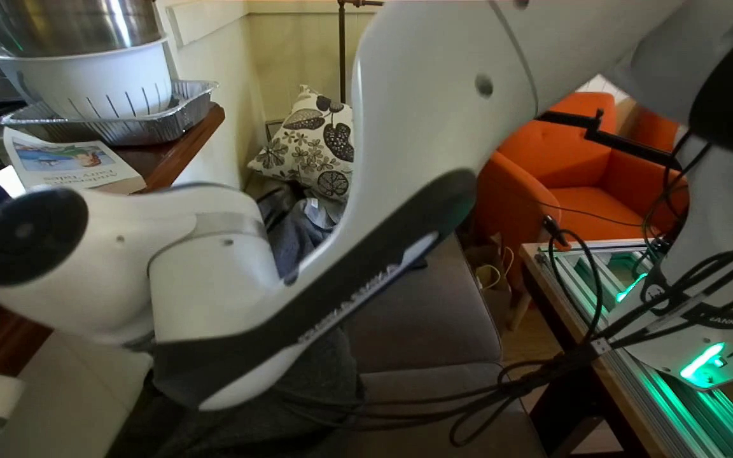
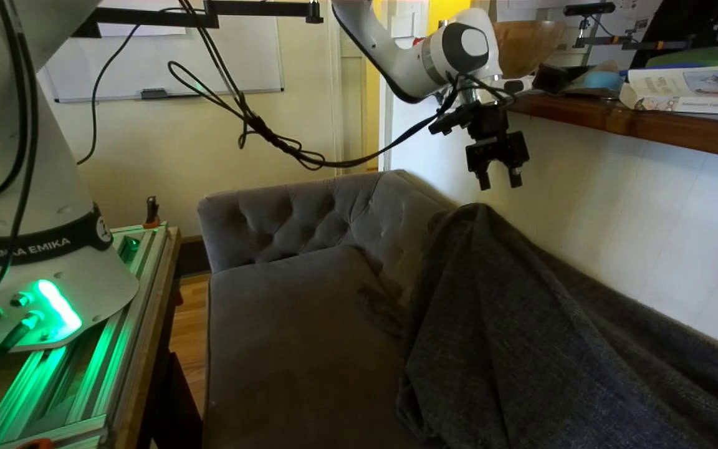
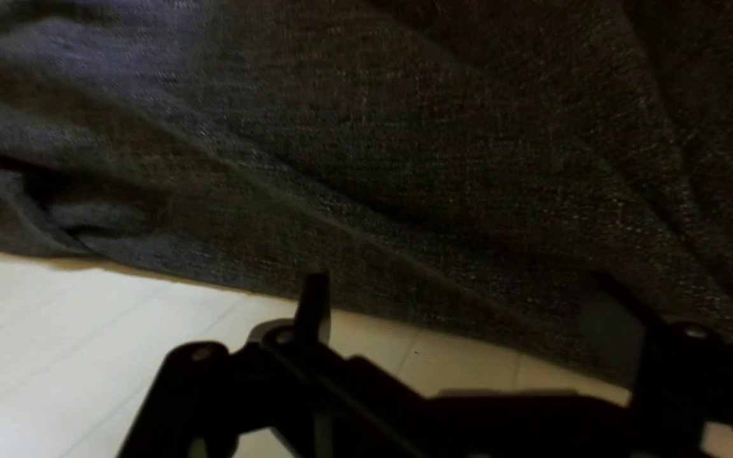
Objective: Slightly pull the blanket to the left
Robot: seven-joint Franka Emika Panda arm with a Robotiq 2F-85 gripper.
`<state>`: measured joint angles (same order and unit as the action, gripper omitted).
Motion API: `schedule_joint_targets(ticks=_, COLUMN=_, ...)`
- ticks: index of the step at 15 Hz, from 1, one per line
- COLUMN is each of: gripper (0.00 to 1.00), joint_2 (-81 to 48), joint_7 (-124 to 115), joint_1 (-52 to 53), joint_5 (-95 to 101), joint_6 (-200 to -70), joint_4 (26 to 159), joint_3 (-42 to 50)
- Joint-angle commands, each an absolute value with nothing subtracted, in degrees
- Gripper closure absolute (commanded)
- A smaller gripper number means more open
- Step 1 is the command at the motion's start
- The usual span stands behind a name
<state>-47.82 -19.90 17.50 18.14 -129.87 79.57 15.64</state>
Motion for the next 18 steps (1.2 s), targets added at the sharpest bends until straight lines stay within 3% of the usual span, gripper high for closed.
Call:
schedule_joint_targets(ticks=1, gripper=0.0, joint_2=-34.4, joint_7=-22.7, joint_1=14.5, joint_5=15.9, joint_6=-125.0, joint_4=91.4, joint_3=13.2)
schedule_joint_targets(ticks=8, gripper=0.0, joint_2=-15.3, joint_7=-29.3, joint_1=6.6, joint_5=12.0, joint_6=-123.1, joint_4=109.7, joint_3=12.5)
schedule_joint_targets(ticks=9, gripper=0.0, joint_2=-22.4, joint_7=-27.6, joint_1=6.7, joint_5=14.6, joint_6=-122.2, joint_4=101.2, joint_3=11.7)
schedule_joint_targets(ticks=18, gripper=0.0, joint_2=-22.2, joint_7=-27.4, joint_1=5.6, joint_5=14.5, joint_6=-122.2, joint_4=101.7, joint_3=10.5)
